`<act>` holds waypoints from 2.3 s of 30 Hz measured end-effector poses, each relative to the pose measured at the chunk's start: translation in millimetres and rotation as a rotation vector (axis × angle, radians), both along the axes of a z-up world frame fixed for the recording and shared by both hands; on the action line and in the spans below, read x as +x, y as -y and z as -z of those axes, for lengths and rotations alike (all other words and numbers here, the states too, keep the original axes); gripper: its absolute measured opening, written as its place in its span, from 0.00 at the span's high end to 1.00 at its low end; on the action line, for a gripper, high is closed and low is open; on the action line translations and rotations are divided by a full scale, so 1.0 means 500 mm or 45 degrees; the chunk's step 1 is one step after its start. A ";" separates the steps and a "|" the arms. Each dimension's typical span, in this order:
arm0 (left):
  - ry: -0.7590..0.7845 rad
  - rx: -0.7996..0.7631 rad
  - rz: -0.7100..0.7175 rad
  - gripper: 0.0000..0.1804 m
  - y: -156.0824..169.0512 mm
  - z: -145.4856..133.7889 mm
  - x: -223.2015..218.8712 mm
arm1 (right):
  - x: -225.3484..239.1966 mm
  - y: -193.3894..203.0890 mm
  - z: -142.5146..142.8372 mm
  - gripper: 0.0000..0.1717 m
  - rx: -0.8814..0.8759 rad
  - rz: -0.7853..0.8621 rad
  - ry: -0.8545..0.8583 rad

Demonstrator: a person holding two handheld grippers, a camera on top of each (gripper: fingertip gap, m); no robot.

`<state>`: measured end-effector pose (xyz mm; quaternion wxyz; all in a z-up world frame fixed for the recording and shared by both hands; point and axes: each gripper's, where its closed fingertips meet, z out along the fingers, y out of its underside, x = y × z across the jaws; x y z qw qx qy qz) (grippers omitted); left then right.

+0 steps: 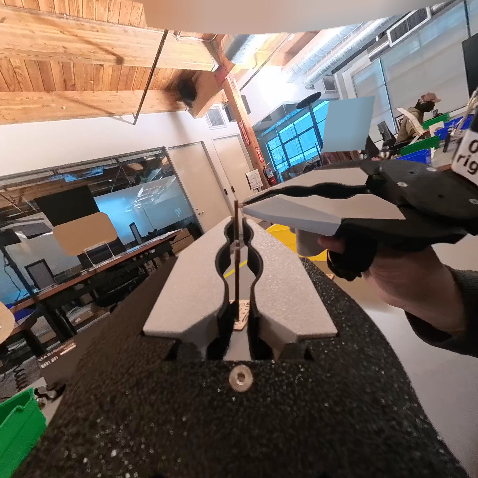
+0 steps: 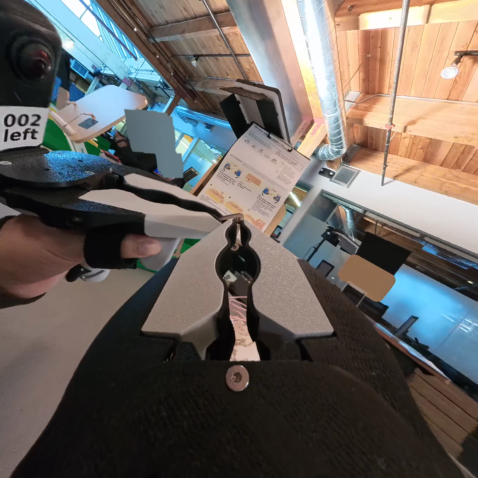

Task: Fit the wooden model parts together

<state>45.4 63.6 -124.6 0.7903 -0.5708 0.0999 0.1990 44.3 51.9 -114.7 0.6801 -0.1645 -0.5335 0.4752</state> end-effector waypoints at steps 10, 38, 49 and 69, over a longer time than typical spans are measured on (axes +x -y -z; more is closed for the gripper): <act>-0.166 -0.009 -0.080 1.00 0.007 -0.009 0.004 | 0.005 0.003 -0.001 1.00 -0.029 -0.087 0.026; -0.140 -0.062 -0.060 1.00 -0.010 0.020 -0.020 | -0.022 -0.014 0.026 1.00 0.074 0.057 0.142; -0.194 -0.019 0.024 0.99 0.008 0.000 -0.005 | -0.012 -0.006 0.022 1.00 0.102 0.016 0.095; -0.242 -0.047 -0.085 1.00 0.016 -0.006 -0.023 | -0.012 -0.010 0.018 1.00 -0.198 -0.239 0.195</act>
